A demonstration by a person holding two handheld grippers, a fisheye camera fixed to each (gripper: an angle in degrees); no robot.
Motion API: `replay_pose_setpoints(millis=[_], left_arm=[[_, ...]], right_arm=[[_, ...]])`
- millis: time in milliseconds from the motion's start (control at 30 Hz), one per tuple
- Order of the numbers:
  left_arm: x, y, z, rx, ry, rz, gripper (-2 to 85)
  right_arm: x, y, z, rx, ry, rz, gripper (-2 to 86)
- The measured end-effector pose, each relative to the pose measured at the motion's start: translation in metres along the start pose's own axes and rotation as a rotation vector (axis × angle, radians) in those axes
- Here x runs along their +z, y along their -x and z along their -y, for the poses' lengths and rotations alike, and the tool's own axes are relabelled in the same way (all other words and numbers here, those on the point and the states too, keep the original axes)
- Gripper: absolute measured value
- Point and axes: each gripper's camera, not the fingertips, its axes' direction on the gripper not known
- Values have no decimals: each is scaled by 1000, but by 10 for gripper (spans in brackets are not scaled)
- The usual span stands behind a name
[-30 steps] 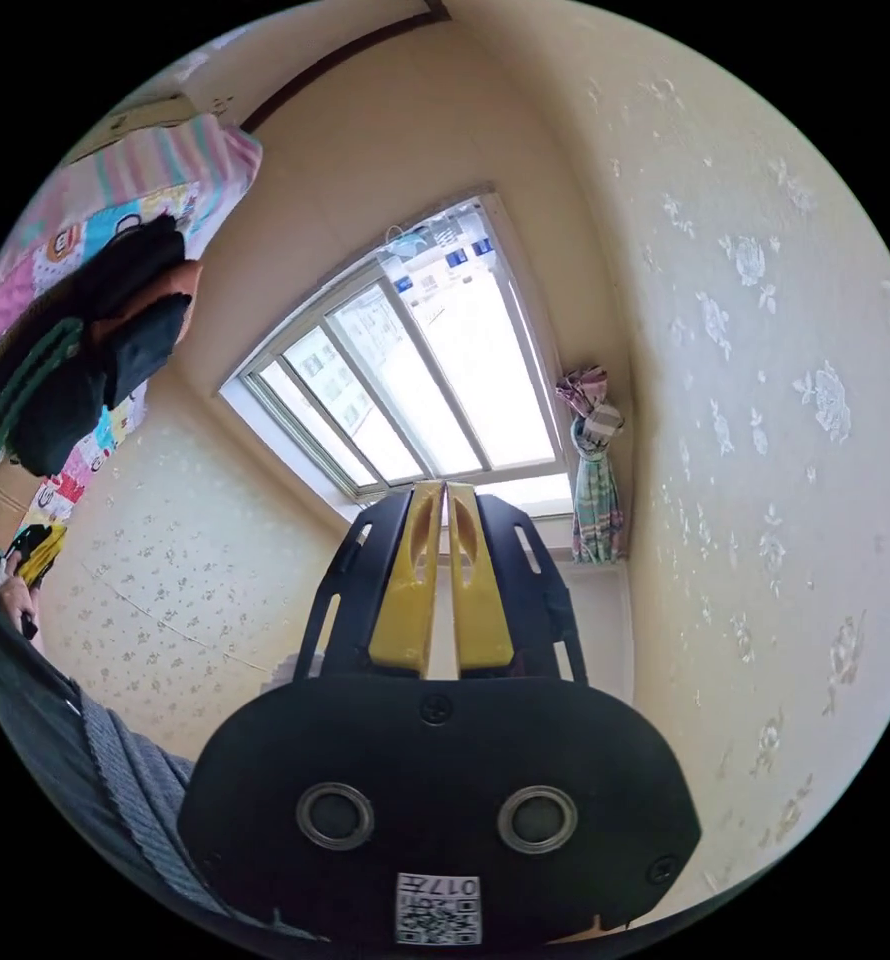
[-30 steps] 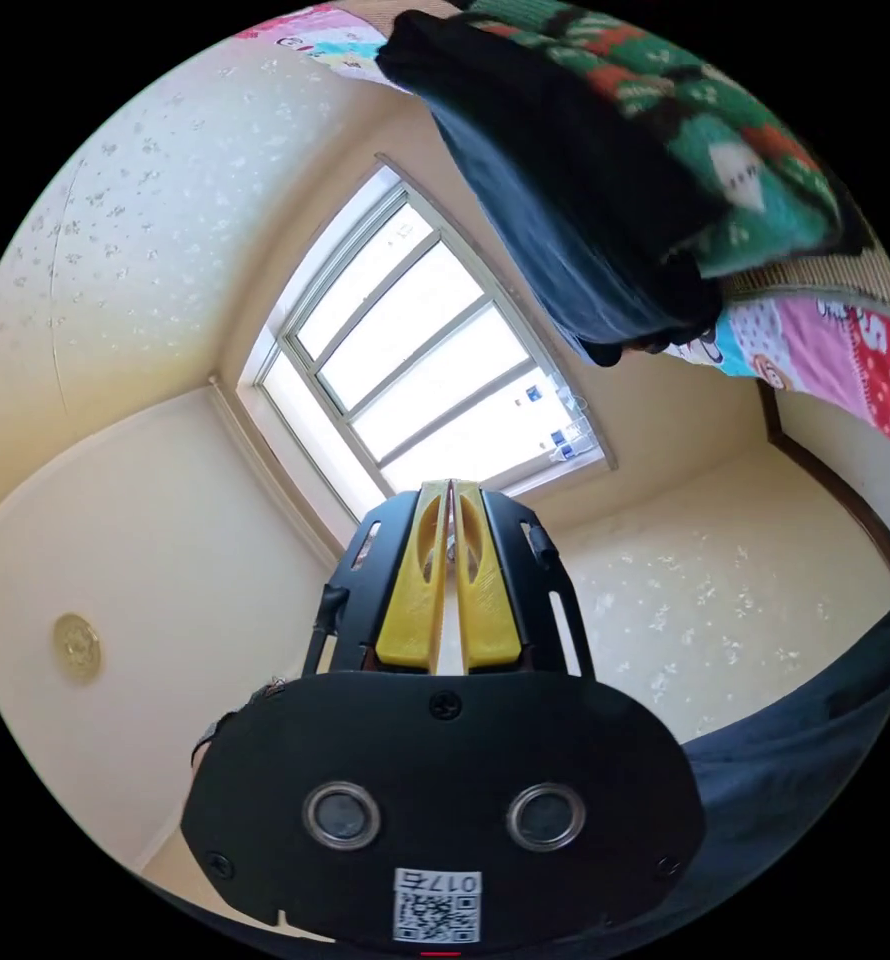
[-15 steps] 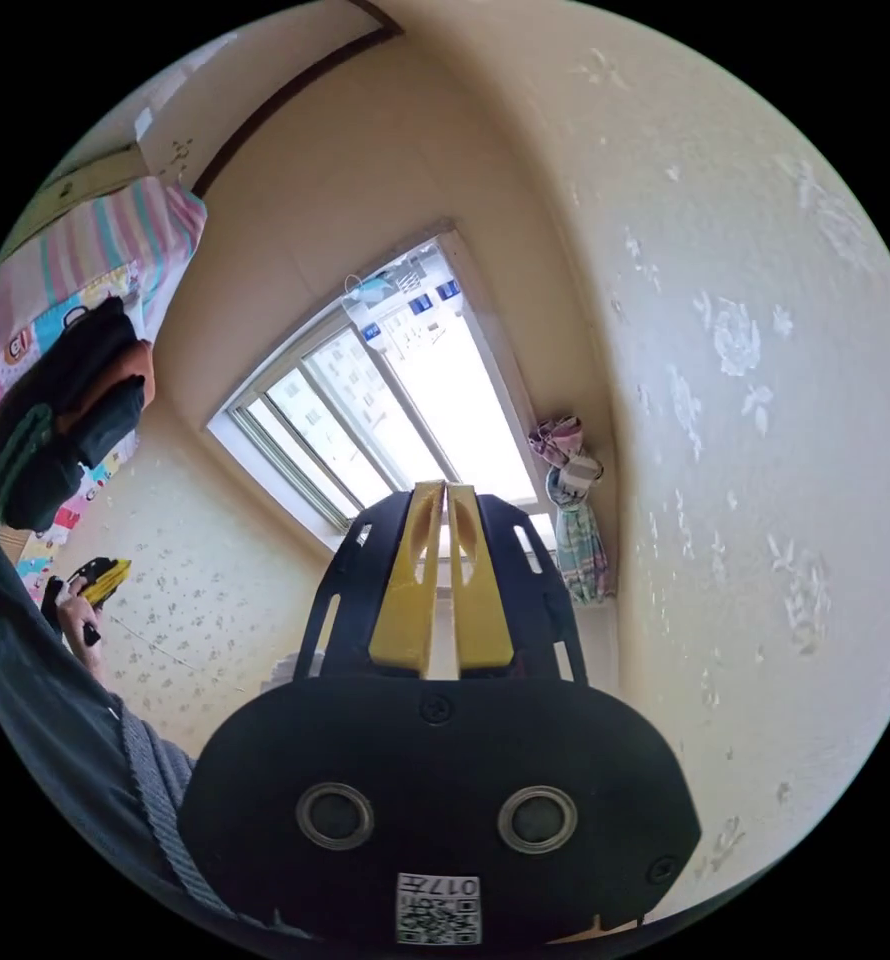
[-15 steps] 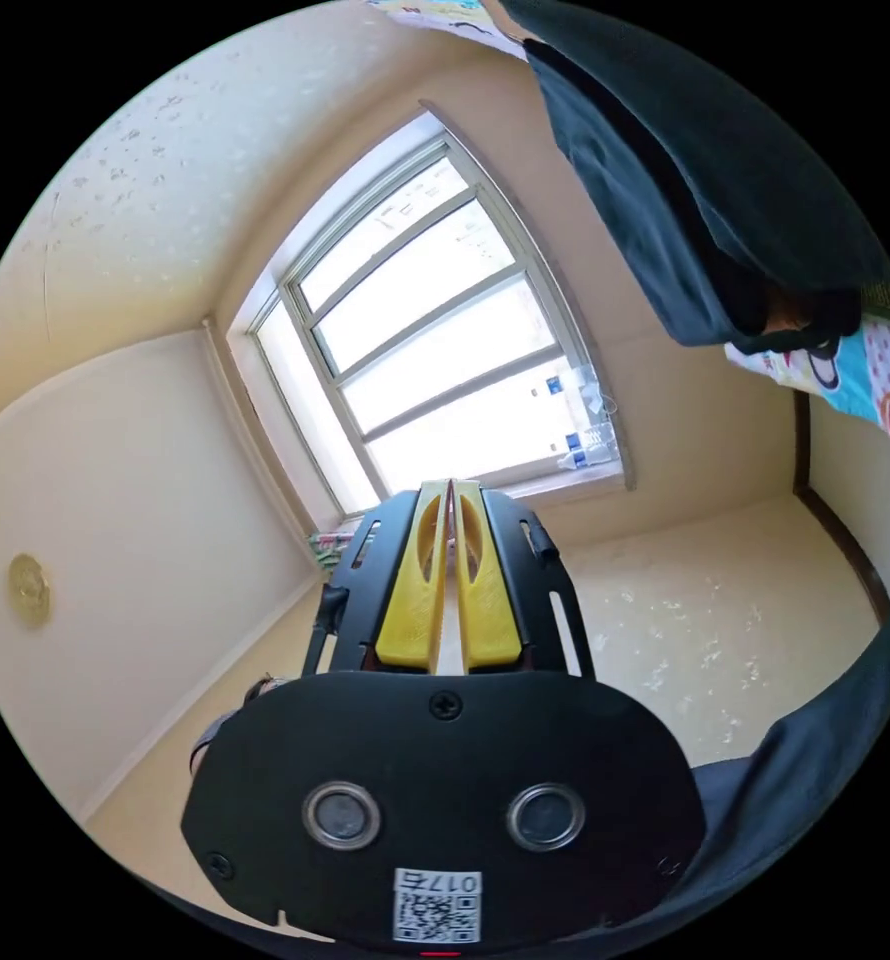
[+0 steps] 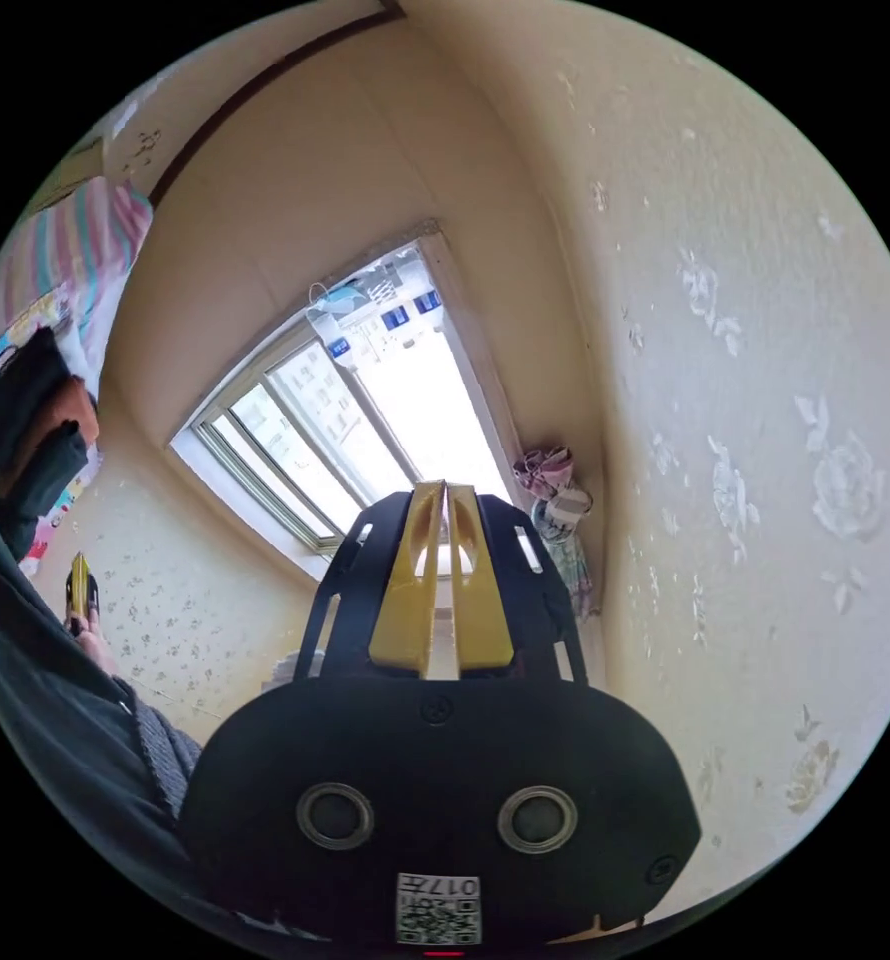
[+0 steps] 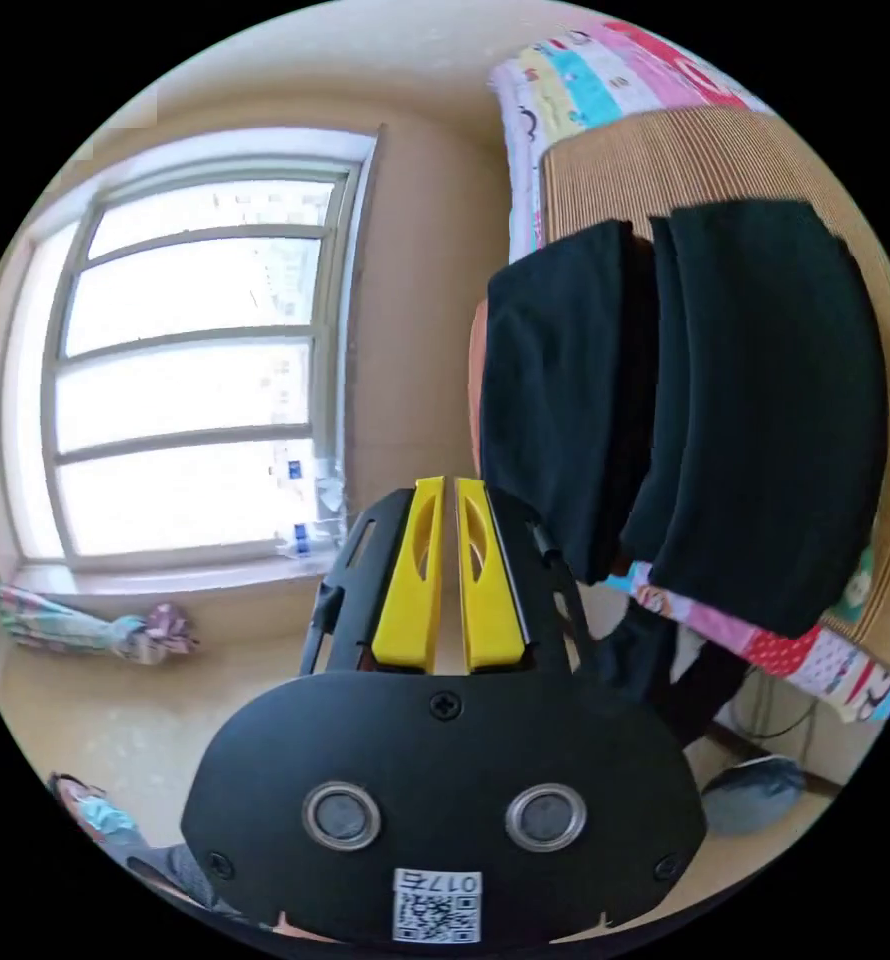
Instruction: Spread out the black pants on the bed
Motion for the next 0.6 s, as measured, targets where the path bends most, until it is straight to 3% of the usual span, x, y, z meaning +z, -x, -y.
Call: replay_pose_setpoints(millis=[200,300,467,600], left_arm=[[87,28,1,-10,-18,143,-10],[159,69,0,-61,73,198,-10],[283,155,-23,-185,325,239,-10],[334,233,-60,-359,396,302,-10]], right_arm=[[138,34,42,-300,149,-490,138],[213,24,48,-393,222,-715,161],[311,-40,71,-306,343,-773,205],[388,-69,72,-361,391,-1022,181]])
